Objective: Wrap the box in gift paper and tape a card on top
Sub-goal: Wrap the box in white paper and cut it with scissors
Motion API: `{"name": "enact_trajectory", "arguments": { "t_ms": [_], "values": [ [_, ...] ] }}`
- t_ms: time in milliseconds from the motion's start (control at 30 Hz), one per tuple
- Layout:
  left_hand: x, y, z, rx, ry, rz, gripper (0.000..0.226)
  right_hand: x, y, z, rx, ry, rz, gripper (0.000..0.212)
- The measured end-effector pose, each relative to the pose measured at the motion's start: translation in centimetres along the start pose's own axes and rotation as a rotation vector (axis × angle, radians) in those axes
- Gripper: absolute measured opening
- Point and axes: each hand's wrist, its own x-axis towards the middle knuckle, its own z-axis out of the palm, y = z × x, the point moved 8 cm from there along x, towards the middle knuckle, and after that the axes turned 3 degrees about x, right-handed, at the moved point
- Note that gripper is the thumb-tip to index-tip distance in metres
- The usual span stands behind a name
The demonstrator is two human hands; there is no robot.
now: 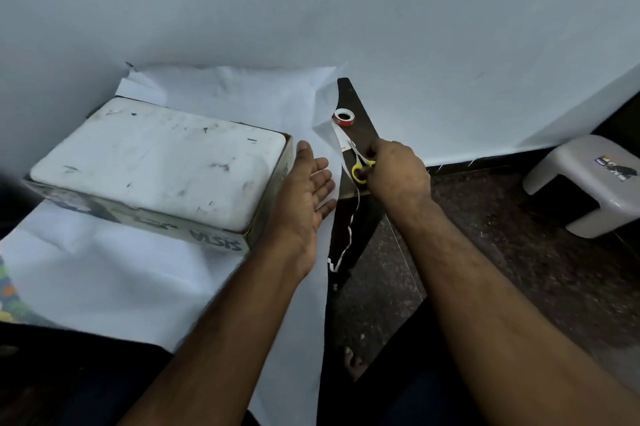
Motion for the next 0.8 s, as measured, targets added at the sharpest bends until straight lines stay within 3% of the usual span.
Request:
{"name": "enact_trajectory", "arguments": {
  "t_ms": [300,500,667,800],
  "values": [
    [0.2,0.7,-1.2,0.142,-0.026,0.015,0.037,0.5,-1.2,1.3,-0.062,-0.098,0.038,0.028],
    [1.1,1.3,-0.9,0.137,-0.048,0.01,0.047,-0.8,-0.9,-0.8,-0.054,-0.027,0.038,0.028],
    [1.0,1.0,-1.3,0.127,-0.05,-0.033,0.07,-4.0,-1.9,-5.4,0.198,0.127,-0.033,0.026],
    [1.2,1.2,-1.3,0.101,-0.027,-0.015,0.072,-9.8,-3.2,-5.7,0.506,0.118,-0.031,0.018]
  ]
}}
